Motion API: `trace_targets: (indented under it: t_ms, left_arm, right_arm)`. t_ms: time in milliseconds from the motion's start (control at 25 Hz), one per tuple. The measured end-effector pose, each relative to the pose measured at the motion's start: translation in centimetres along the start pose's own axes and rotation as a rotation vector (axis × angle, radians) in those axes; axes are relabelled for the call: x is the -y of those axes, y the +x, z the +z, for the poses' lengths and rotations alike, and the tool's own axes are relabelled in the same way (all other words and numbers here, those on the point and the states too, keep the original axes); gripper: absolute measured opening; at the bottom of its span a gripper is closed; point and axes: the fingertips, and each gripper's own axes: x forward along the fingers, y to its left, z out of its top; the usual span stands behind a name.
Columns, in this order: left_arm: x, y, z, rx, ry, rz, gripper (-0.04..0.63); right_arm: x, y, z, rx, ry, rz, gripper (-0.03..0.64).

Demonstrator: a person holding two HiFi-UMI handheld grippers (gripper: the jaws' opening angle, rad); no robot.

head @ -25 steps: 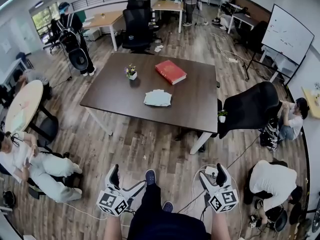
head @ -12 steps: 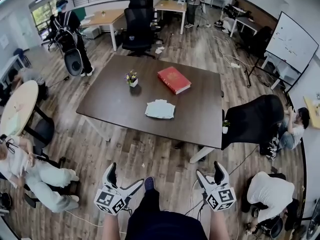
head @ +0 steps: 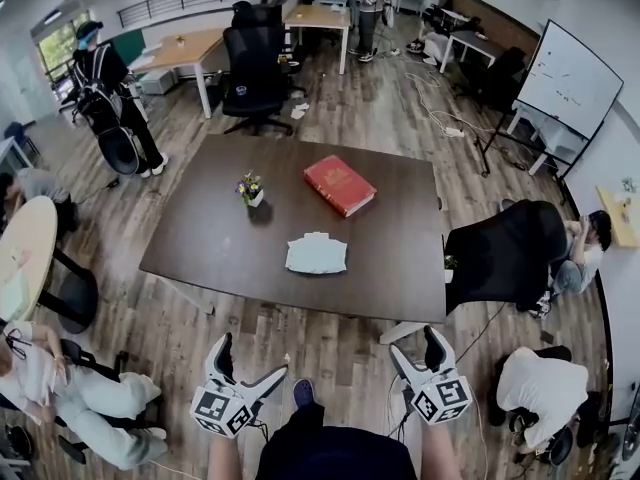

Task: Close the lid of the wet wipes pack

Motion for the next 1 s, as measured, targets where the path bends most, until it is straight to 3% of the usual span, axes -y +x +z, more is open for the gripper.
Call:
trace_targets:
  t_ms: [320,600,1000]
  left_arm:
    - [-4.6,3.3,2.7,-0.014,0.046,-0.047,0.586]
    - [-6.2,5.9,3.0,-0.026,0.036,-0.080,0.584]
    - [-9.2,12.1,3.9,-0.020,0.038,-0.068,0.583]
  right_arm:
    - [-1.4,5.7,1.1,0.010,0.010,-0.012,0.379]
    - [-1.0,8.3,1.4,0.006,0.022,-0.024,0.374]
    - [2.3,14.6,2.4,0.003,0.009,0.008,0.374]
